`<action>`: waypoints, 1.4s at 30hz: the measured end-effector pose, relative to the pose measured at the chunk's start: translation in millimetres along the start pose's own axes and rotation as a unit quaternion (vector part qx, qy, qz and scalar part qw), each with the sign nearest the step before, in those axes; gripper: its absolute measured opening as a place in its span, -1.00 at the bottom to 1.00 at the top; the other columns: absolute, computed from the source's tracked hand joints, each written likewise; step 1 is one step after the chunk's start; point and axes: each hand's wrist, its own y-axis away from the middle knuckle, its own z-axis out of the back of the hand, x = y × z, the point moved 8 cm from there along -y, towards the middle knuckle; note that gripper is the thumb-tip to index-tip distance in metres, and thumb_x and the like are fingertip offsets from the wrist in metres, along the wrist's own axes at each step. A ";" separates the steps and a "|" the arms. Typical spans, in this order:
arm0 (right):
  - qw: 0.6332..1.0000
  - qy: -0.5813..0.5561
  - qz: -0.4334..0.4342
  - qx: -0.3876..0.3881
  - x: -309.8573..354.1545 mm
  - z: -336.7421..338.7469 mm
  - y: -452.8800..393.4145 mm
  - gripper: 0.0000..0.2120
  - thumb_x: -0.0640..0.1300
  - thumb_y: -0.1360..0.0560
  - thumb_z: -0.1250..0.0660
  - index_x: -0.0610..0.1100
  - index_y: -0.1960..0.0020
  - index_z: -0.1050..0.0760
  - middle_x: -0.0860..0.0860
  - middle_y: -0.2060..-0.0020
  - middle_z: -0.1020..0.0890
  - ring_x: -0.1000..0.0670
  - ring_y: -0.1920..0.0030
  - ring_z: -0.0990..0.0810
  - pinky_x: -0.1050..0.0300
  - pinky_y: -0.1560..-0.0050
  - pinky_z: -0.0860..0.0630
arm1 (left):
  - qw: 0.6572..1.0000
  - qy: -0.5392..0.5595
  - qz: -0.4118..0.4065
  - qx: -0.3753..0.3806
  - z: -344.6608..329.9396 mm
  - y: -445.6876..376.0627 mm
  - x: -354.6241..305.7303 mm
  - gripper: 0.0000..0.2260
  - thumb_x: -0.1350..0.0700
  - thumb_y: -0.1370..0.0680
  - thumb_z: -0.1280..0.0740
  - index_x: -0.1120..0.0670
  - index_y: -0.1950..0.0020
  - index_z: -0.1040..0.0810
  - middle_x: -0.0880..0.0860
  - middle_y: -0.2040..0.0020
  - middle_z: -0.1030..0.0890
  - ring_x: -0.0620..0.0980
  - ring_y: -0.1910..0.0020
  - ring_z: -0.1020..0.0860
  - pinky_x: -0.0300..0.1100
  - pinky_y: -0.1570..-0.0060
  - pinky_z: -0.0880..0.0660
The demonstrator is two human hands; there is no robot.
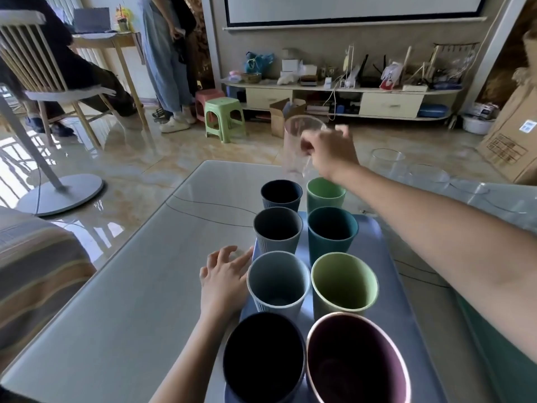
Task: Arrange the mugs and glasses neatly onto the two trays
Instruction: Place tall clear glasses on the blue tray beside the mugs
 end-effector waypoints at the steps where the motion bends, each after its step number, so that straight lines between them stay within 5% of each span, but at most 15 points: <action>1: 1.000 -0.006 0.002 -0.022 -1.4 13.1 -2.9 -0.85 -0.29 -0.50 -0.25 -0.06 0.08 -0.52 -0.01 0.14 -0.62 -0.09 0.03 -0.55 -0.11 -0.31 -0.22 | 1.000 -0.002 -0.001 0.001 0.4 0.3 -0.5 -0.60 -0.16 -0.57 -0.14 -0.29 -0.42 -0.25 -0.10 -0.43 -0.26 -0.03 -0.43 -0.08 -0.06 -0.36 -0.10; 9: 0.996 -0.023 0.001 -0.089 -46.1 115.7 10.5 -0.89 -0.15 -0.51 -0.28 -0.04 0.00 -0.54 -0.01 0.09 -0.67 -0.09 0.02 -0.59 0.00 -0.18 -0.28 | 1.000 -0.009 0.006 -0.001 2.5 2.9 -1.6 -0.52 -0.11 -0.49 -0.32 -0.27 -0.40 -0.30 -0.09 -0.42 -0.28 -0.01 -0.42 -0.13 -0.04 -0.35 -0.14; 13: 0.992 -0.082 -0.002 -0.096 -73.7 146.6 57.8 -0.90 -0.21 -0.47 -0.32 -0.08 0.05 -0.56 -0.01 0.13 -0.67 -0.09 0.07 -0.61 -0.14 -0.13 -0.47 | 1.000 -0.017 0.007 -0.005 2.2 3.8 -2.1 -0.54 -0.11 -0.51 -0.29 -0.24 -0.41 -0.30 -0.08 -0.43 -0.28 0.01 -0.41 -0.15 -0.02 -0.34 -0.16; 21: 0.995 -0.090 -0.013 0.048 -93.6 105.7 117.4 -0.89 -0.27 -0.45 -0.35 -0.09 0.10 -0.58 -0.05 0.16 -0.66 -0.09 0.11 -0.59 -0.05 0.01 -0.54 | 1.000 -0.022 0.008 0.003 4.8 6.6 -5.5 -0.54 -0.07 -0.53 -0.26 -0.20 -0.43 -0.29 -0.05 -0.44 -0.29 0.05 -0.42 -0.16 -0.01 -0.36 -0.17; 29: 0.990 -0.049 -0.028 0.131 -92.1 48.5 125.9 -0.87 -0.26 -0.50 -0.28 -0.09 0.06 -0.56 0.11 0.22 -0.57 -0.03 0.07 -0.53 0.08 -0.04 -0.33 | 1.000 -0.023 0.006 0.013 3.8 7.0 -6.2 -0.50 -0.16 -0.47 -0.21 -0.19 -0.42 -0.30 -0.04 -0.42 -0.30 0.06 -0.41 -0.17 -0.01 -0.35 -0.18; 35: 0.982 -0.022 -0.039 0.186 -85.5 32.6 113.4 -0.86 -0.22 -0.51 -0.27 0.00 0.07 -0.53 0.06 0.13 -0.61 -0.01 0.08 -0.47 0.05 -0.11 -0.33 | 1.000 -0.018 0.012 0.023 5.8 9.7 -7.7 -0.35 -0.19 -0.30 -0.10 -0.17 -0.41 -0.33 -0.03 -0.42 -0.31 0.07 -0.41 -0.18 0.01 -0.34 -0.19; 42: 0.957 0.036 -0.044 0.286 -77.4 38.5 100.4 -0.69 0.06 -0.46 -0.22 0.05 -0.18 -0.44 0.07 -0.12 -0.58 -0.01 -0.11 -0.53 0.02 -0.11 -0.40 | 1.000 -0.016 0.008 0.008 4.9 7.7 -6.1 -0.55 -0.09 -0.52 -0.26 -0.16 -0.41 -0.32 -0.03 -0.43 -0.30 0.06 -0.42 -0.17 0.01 -0.35 -0.18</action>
